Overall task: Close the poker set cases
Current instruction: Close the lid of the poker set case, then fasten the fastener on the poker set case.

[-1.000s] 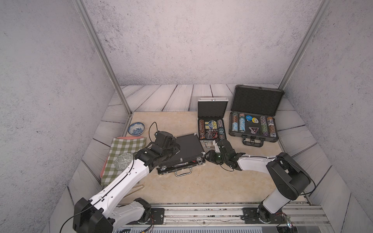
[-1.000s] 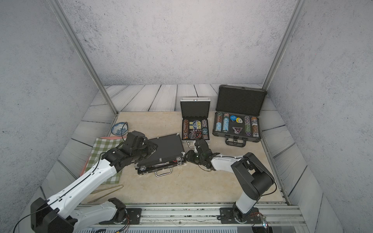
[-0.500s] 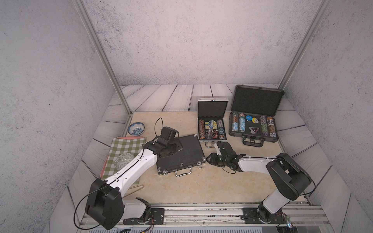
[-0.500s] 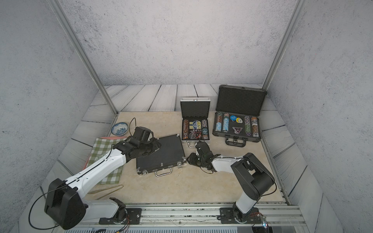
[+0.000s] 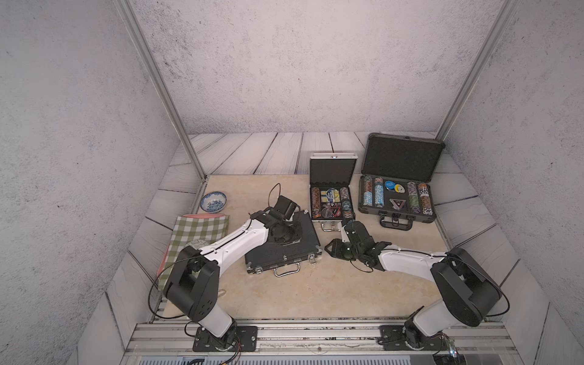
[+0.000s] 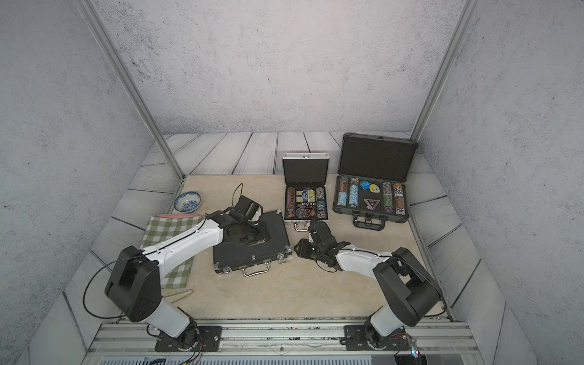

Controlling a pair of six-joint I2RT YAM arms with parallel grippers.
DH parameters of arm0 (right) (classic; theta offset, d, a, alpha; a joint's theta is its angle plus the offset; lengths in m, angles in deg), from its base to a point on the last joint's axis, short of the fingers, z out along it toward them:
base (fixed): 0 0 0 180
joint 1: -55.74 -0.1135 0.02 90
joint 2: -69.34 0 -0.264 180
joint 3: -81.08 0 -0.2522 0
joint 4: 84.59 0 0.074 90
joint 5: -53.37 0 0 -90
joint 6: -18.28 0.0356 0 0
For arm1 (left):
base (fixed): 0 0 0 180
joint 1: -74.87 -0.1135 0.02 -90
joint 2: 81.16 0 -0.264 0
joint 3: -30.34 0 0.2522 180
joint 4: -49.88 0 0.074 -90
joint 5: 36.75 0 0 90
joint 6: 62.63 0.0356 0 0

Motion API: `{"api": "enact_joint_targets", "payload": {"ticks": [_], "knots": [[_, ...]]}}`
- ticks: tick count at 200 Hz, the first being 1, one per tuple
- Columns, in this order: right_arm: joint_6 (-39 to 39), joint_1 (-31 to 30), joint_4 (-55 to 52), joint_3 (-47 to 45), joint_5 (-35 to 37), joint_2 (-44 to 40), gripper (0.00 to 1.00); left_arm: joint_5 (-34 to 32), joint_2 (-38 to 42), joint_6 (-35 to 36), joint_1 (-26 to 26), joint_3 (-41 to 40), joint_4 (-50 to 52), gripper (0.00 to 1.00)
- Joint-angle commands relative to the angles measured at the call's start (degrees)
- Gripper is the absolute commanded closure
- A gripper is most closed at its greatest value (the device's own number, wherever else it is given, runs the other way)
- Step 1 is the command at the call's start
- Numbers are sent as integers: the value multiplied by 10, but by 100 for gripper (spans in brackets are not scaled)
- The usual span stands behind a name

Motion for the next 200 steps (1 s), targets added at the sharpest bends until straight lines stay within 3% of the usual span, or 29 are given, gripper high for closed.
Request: {"api": "enact_joint_targets", "payload": {"ticks": [1,57,200], "knots": [[-13,-1,-20,3,14,-18,61,-8,-25,77,20,45,67,78],[-8,-1,-11,-1,12,-16,61,-25,-93,168,42,106,147,83],[-24,0,-29,-3,2,-44,61,-75,-168,195,68,118,189,86]]}}
